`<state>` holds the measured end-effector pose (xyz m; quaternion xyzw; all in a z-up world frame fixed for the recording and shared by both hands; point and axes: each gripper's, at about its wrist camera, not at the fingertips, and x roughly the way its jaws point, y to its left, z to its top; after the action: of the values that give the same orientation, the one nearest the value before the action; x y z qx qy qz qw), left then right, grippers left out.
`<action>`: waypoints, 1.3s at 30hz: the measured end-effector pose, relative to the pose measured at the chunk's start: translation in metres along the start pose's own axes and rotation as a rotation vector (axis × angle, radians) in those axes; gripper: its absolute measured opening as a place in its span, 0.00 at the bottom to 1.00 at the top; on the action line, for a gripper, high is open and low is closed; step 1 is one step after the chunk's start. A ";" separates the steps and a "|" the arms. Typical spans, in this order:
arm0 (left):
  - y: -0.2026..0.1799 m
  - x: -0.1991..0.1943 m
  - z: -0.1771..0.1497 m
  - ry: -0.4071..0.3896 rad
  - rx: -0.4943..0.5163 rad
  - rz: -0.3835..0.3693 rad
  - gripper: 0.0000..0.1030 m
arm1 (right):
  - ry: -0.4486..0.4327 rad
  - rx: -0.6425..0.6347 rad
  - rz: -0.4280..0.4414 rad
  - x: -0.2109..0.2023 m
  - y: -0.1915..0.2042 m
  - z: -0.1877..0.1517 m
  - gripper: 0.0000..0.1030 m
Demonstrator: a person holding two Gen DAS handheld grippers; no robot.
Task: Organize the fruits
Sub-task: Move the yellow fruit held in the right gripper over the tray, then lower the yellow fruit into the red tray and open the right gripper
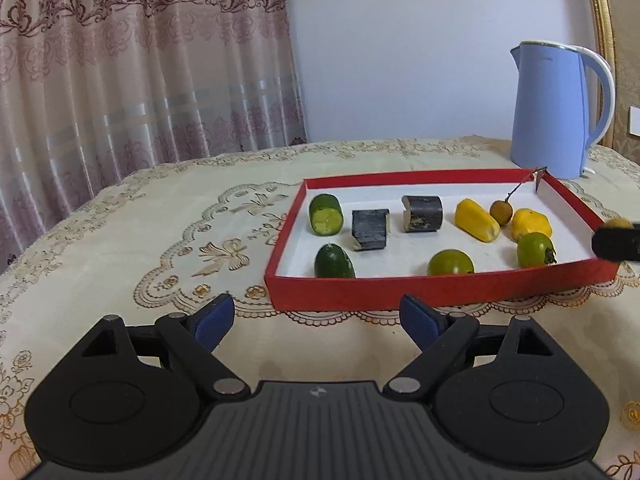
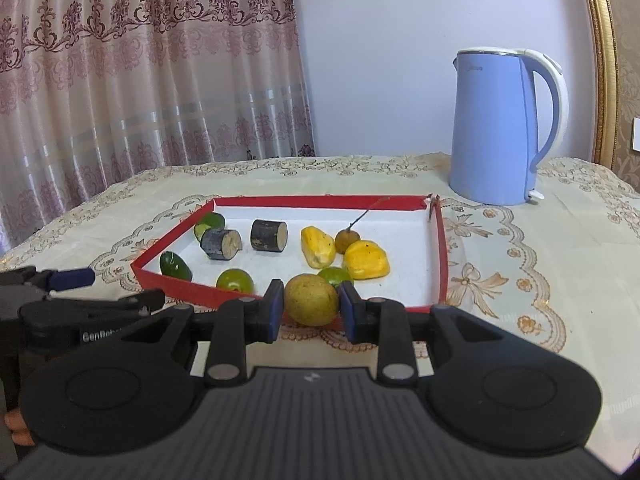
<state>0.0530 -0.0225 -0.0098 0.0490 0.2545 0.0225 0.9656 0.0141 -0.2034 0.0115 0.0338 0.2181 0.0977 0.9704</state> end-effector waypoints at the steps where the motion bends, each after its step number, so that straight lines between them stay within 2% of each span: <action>1: 0.000 0.001 -0.001 0.007 -0.002 0.002 0.87 | -0.002 0.000 -0.004 0.001 -0.001 0.002 0.27; 12: 0.001 0.005 -0.001 0.023 -0.007 -0.011 0.87 | -0.006 0.013 -0.026 0.027 -0.013 0.020 0.27; 21: 0.002 0.006 -0.001 0.030 -0.011 -0.019 0.87 | 0.029 0.019 -0.016 0.070 -0.020 0.042 0.27; 25: 0.000 0.006 -0.002 0.027 -0.005 -0.020 0.88 | 0.037 0.034 -0.048 0.088 -0.026 0.049 0.27; 28: 0.000 0.005 -0.002 0.017 -0.005 -0.021 0.94 | 0.036 0.064 -0.056 0.100 -0.034 0.057 0.27; 32: -0.002 0.005 -0.002 0.011 0.008 -0.016 0.95 | 0.042 0.092 -0.095 0.119 -0.045 0.065 0.27; 35: -0.004 0.004 -0.002 0.006 0.018 -0.012 0.95 | 0.075 0.115 -0.141 0.135 -0.054 0.067 0.27; 39: -0.004 0.005 -0.002 0.012 0.017 -0.014 0.95 | 0.114 0.158 -0.158 0.146 -0.066 0.060 0.28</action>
<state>0.0558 -0.0255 -0.0143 0.0550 0.2608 0.0140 0.9637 0.1809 -0.2397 -0.0022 0.0873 0.2820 0.0053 0.9554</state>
